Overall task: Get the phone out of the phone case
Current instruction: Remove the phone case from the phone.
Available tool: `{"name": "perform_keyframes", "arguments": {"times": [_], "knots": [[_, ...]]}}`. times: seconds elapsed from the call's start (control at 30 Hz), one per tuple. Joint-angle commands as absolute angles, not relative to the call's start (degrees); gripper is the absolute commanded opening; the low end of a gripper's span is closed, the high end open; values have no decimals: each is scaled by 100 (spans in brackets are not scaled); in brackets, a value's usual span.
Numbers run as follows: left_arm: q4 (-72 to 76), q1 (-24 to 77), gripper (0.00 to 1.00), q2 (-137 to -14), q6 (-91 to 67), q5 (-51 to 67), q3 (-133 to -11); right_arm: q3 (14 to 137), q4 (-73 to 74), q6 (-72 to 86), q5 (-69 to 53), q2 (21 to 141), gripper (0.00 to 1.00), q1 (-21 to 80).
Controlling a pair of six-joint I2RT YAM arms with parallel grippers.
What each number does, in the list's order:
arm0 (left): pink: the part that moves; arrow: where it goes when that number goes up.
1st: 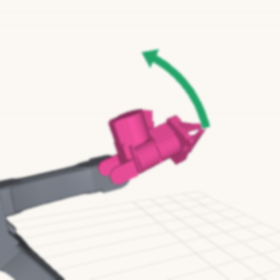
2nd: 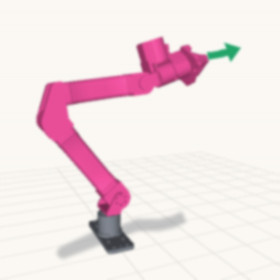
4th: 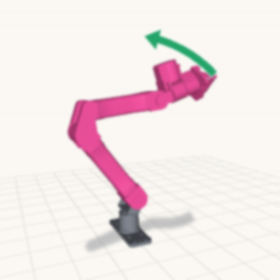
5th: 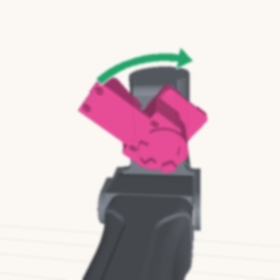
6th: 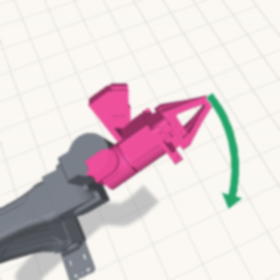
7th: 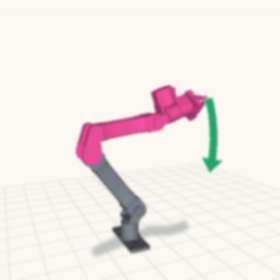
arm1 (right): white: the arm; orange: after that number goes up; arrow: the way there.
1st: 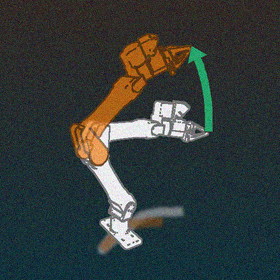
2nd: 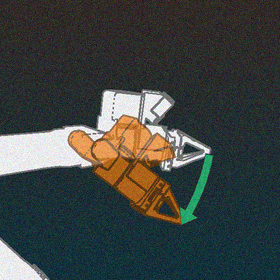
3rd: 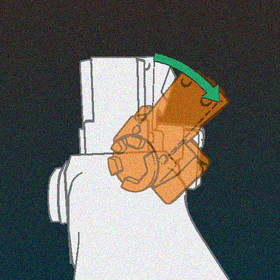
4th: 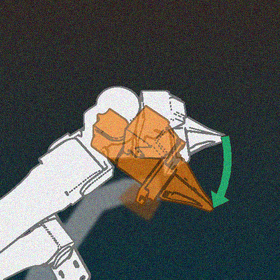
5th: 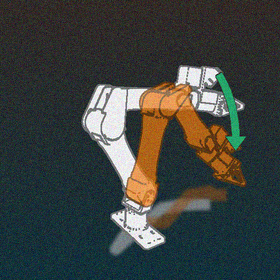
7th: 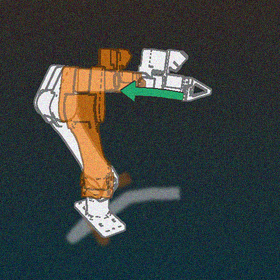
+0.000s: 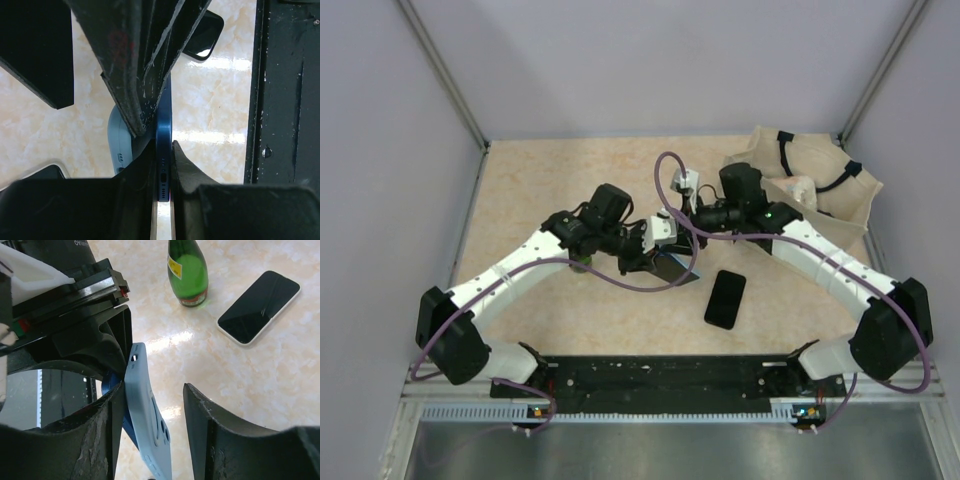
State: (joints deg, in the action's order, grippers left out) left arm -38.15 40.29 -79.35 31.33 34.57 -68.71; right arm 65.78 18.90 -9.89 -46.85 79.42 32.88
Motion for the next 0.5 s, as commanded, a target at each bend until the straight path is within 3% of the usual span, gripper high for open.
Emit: {"name": "perform_keyframes", "arguments": {"times": [0.0,0.33,0.47], "knots": [[-3340,4061,0,-7743,3050,3691,-7163,6434,1793,-1186,-4527,7972,49,3428],[-3059,4061,0,-7646,2857,3674,-7102,6003,1494,-1090,-4641,8051,47,3533],[-2945,4061,0,-7559,2804,3648,-6988,5907,1354,-985,-4754,8147,35,3542]]}}
